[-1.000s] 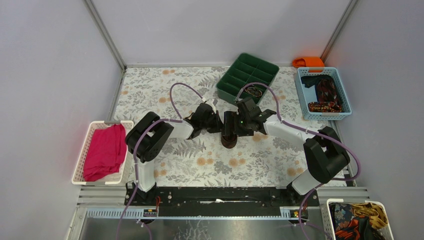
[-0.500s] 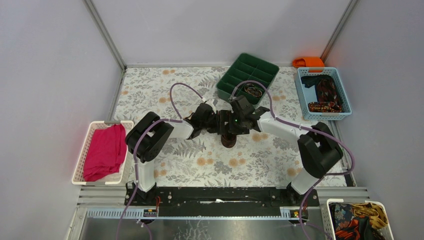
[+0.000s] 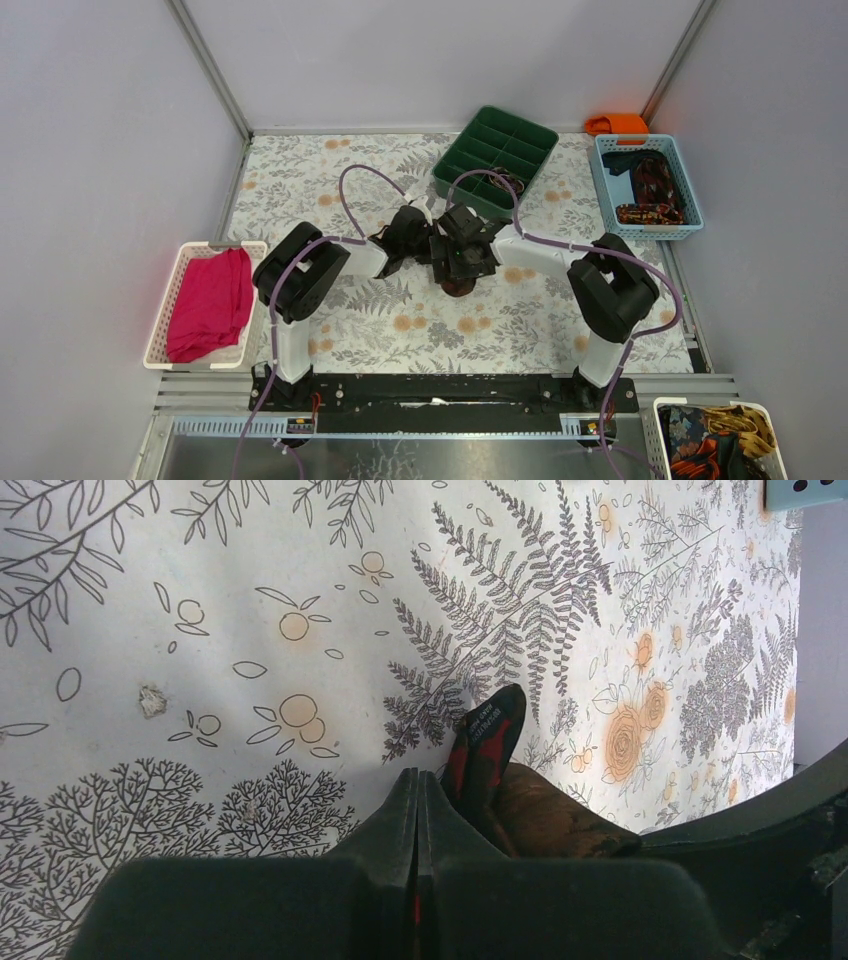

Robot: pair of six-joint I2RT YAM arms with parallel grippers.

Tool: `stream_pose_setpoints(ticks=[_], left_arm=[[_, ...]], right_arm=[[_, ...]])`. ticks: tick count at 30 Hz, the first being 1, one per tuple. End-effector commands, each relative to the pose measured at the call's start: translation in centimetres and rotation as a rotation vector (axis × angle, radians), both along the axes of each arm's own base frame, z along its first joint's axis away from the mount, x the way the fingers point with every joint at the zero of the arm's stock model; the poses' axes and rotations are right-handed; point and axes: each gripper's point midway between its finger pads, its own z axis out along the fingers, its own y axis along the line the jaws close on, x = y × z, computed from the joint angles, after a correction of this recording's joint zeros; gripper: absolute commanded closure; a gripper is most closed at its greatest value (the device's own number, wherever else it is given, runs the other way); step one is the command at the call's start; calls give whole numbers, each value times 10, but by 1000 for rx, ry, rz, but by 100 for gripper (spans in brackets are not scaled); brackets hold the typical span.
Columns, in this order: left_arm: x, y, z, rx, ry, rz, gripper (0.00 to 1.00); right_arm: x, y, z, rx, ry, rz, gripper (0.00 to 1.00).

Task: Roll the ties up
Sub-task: Pick up the tie at the center of the board.

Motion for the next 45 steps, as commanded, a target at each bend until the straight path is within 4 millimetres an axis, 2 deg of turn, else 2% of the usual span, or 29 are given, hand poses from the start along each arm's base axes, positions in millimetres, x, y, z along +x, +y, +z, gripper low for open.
stream_pose_setpoints(ticks=[1, 10, 15, 19, 26, 32, 40, 45], left_arm=[[-61, 36, -76, 211, 235, -57, 100], [-63, 36, -80, 215, 242, -62, 100], [-63, 36, -81, 213, 244, -63, 100], [-64, 36, -82, 209, 249, -65, 100], [-65, 35, -80, 206, 248, -66, 100], [-66, 35, -81, 204, 251, -71, 100], [-66, 34, -84, 205, 259, -75, 100], [-65, 33, -84, 201, 256, -79, 100]], right_arm=[[30, -40, -14, -183, -118, -133, 0], [34, -29, 24, -358, -280, -64, 0], [28, -30, 19, -407, -273, -57, 0], [30, -32, 10, -442, -266, -57, 0], [34, -26, -7, -407, -239, -81, 0], [37, -45, -27, -419, -216, -134, 0], [33, -47, -58, -379, -126, -133, 0], [30, -52, -67, -371, -91, -148, 0]])
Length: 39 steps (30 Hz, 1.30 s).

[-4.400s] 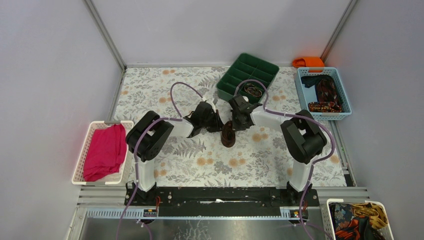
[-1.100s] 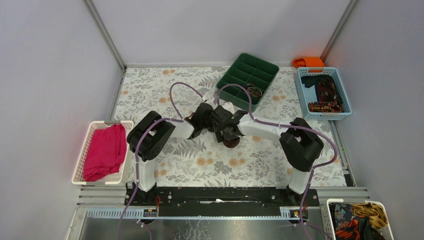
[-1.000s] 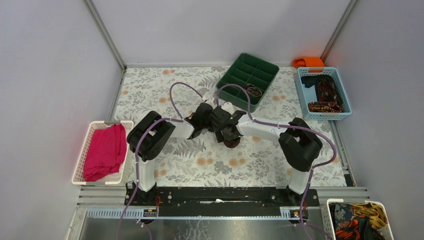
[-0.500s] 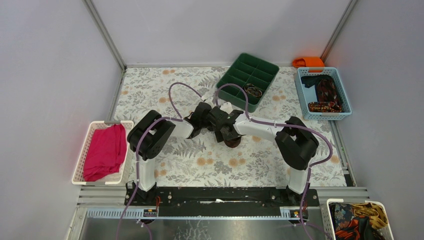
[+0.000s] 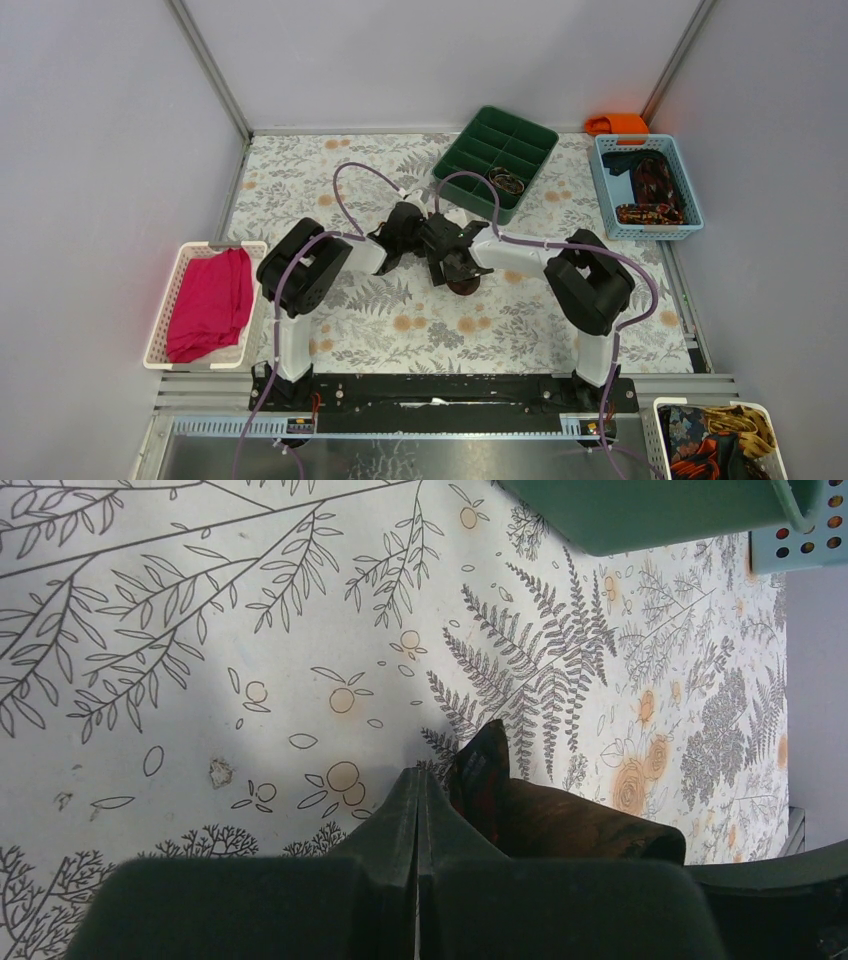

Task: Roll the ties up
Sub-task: Pick up the tie at the center of the board.

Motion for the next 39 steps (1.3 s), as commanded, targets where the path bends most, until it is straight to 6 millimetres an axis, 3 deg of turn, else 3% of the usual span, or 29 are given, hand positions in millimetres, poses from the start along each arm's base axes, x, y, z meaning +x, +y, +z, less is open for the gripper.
stream_pose_setpoints(ticks=[1, 5, 8, 10, 19, 25, 31, 35, 39], left_arm=[[-90, 26, -83, 219, 301, -135, 100], [-89, 26, -84, 219, 302, -137, 100], [-90, 26, -85, 221, 305, -137, 100], [-89, 25, -85, 219, 305, -139, 100], [-88, 30, -81, 236, 304, -116, 100], [-73, 51, -63, 277, 295, 0, 100], [-33, 95, 2, 309, 187, 230, 100], [-10, 106, 46, 305, 103, 269, 100], [-4, 111, 44, 348, 118, 270, 100]], right_arm=[[16, -36, -51, -73, 22, -131, 0], [18, -36, -51, -69, 24, -127, 9], [18, -35, -50, -73, 29, -116, 30], [19, -36, -51, -82, 32, -108, 35], [17, -42, -58, -107, 53, -118, 100], [20, -47, -44, -93, 12, -121, 100], [25, -47, -22, -68, -11, -93, 100], [27, -46, -15, -62, -9, -70, 100], [29, -44, -13, -51, -11, -55, 100]])
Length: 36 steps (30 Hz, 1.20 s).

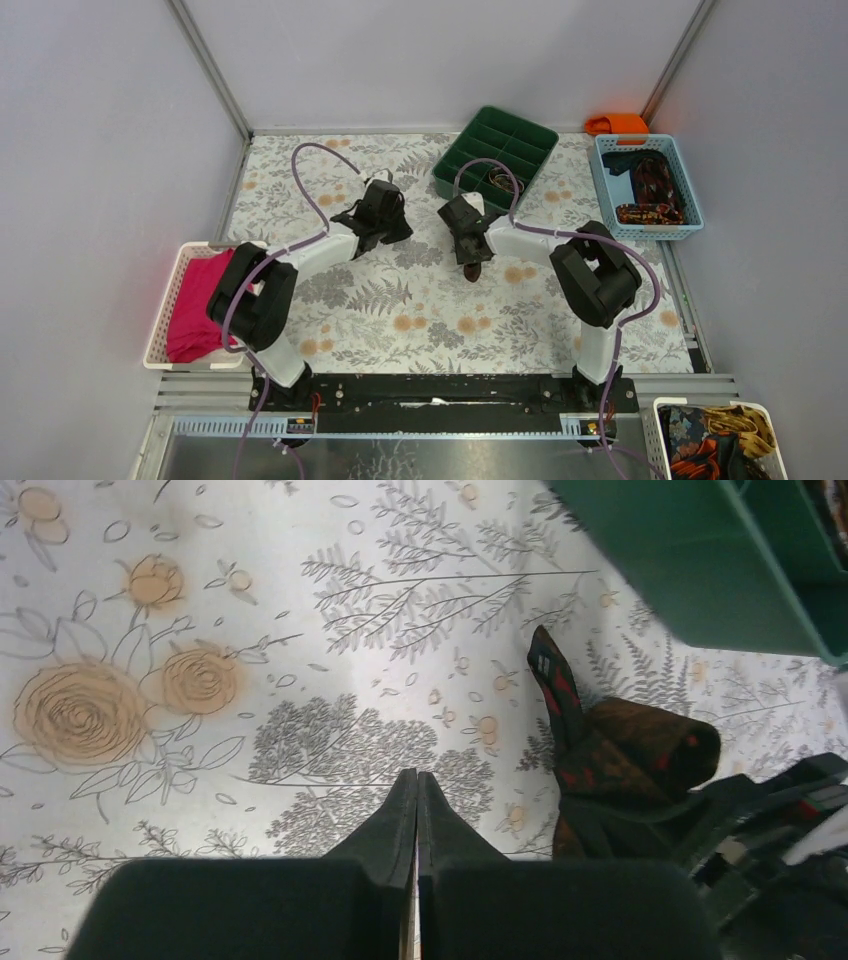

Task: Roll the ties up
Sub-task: Pick up the tie at the center of the board, then place the tie in the storage box.

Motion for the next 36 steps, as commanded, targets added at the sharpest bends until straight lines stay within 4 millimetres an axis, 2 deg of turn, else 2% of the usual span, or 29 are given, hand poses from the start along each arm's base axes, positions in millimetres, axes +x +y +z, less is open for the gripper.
stream_pose_setpoints(ticks=[1, 3, 6, 11, 12, 15, 18, 21, 23, 24, 25, 28, 32, 36], left_arm=[[-6, 18, -13, 96, 68, 9, 100], [-7, 22, -14, 75, 73, 20, 100], [-6, 26, -1, 50, 44, 28, 100], [-3, 30, 24, 43, -4, 24, 100], [-2, 29, 28, 37, -12, 21, 100], [1, 23, 38, 14, -28, 2, 100], [8, 19, 42, 16, -34, -14, 100], [16, 16, 47, 8, -42, -23, 100], [23, 12, 48, -8, -35, -40, 100], [26, 12, 48, -10, -29, -45, 100], [28, 12, 47, -11, -24, -50, 100], [34, 14, 43, -21, -8, -55, 100], [40, 18, 34, -34, 12, -47, 100], [43, 19, 26, -37, 29, -42, 100]], right_arm=[[-11, -27, -8, -131, 28, -1, 100], [-5, -26, 2, -129, 15, 7, 100], [7, -20, 28, -130, -18, 40, 100], [34, -17, 95, -113, -126, 66, 100], [44, -17, 113, -106, -153, 69, 100], [77, -24, 146, -97, -207, 51, 100], [111, -34, 158, -102, -214, 17, 100], [155, -42, 172, -142, -276, -2, 100], [185, -46, 170, -164, -262, -10, 100], [201, -49, 156, -189, -243, -6, 100], [215, -51, 155, -222, -264, 4, 100], [244, -60, 148, -301, -308, 49, 100], [253, -75, 130, -334, -299, 71, 100], [247, -66, 112, -295, -272, 143, 100]])
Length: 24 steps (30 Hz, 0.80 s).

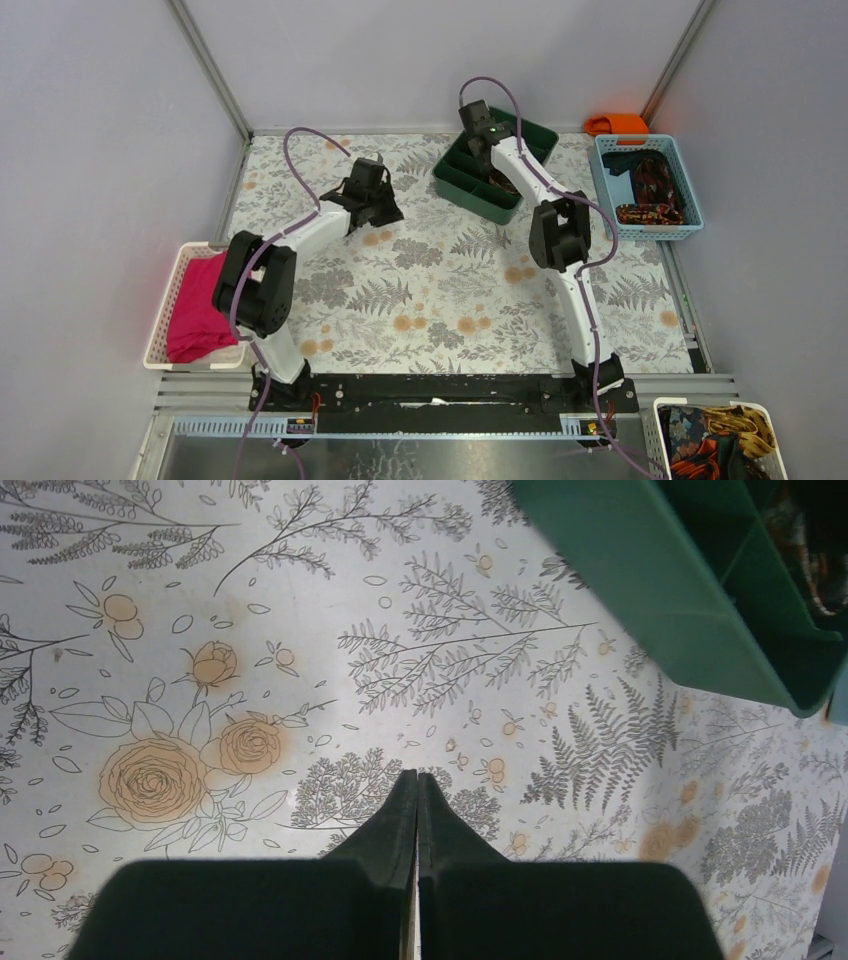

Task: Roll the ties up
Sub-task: Place the tie in the storage box.

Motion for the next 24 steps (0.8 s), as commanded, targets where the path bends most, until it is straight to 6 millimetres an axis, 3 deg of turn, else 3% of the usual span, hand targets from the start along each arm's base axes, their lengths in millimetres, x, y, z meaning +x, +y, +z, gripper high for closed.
stream_pose_setpoints(ticks=[1, 9, 14, 21, 24], left_arm=[[3, -1, -4, -5, 17, -25, 100], [4, 3, -12, -1, 36, -28, 100], [2, 3, -14, -3, 42, -34, 100], [1, 4, -13, -2, 38, -37, 100], [1, 4, -13, -5, 35, -40, 100]], right_arm=[[5, 8, 29, 22, -66, 94, 100], [-6, 35, 24, 31, -82, 220, 100], [-7, 42, 38, 21, -160, 209, 100], [-13, 68, 52, -16, -228, 280, 100], [-10, 63, 59, -47, -262, 238, 100]])
